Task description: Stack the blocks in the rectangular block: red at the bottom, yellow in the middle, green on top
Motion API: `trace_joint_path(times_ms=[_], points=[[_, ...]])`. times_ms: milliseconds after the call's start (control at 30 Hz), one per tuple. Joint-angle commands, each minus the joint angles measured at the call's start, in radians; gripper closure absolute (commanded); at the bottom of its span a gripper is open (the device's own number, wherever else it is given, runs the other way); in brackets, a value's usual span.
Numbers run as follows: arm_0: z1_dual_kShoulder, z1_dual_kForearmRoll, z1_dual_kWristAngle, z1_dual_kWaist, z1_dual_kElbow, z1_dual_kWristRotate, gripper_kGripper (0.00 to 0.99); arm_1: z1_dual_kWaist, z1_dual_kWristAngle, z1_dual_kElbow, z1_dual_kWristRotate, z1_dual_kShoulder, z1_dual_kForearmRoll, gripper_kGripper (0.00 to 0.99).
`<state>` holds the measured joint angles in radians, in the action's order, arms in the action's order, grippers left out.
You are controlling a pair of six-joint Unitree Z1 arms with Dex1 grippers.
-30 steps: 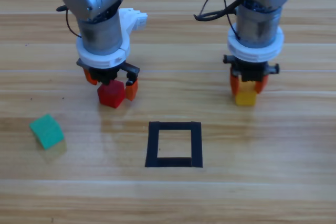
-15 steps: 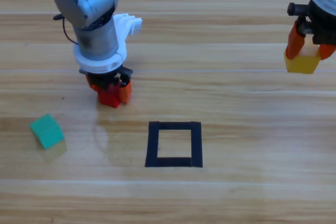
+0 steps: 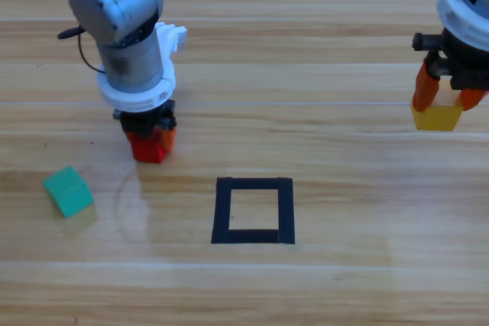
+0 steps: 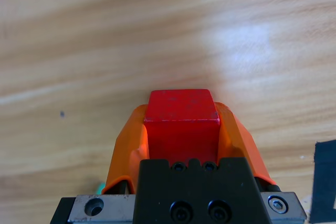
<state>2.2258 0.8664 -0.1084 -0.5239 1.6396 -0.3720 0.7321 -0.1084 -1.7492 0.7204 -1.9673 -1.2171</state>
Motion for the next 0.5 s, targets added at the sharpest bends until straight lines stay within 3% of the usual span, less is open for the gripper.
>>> trace_joint_path(times_ms=[33, 267, 500], points=[[-0.028, 0.137, 0.01, -0.076, 0.092, -0.113, 0.99, 0.029, 0.019, 0.023, -0.012, -0.084, 0.028, 0.99], [0.021, 0.329, 0.052, -0.182, 0.272, -0.257, 0.99, 0.029, 0.019, 0.025, -0.01, -0.102, 0.031, 0.99], [0.015, 0.339, 0.039, -0.297, 0.284, -0.418, 0.99, 0.029, 0.019, 0.025, -0.012, -0.107, 0.033, 0.99]])
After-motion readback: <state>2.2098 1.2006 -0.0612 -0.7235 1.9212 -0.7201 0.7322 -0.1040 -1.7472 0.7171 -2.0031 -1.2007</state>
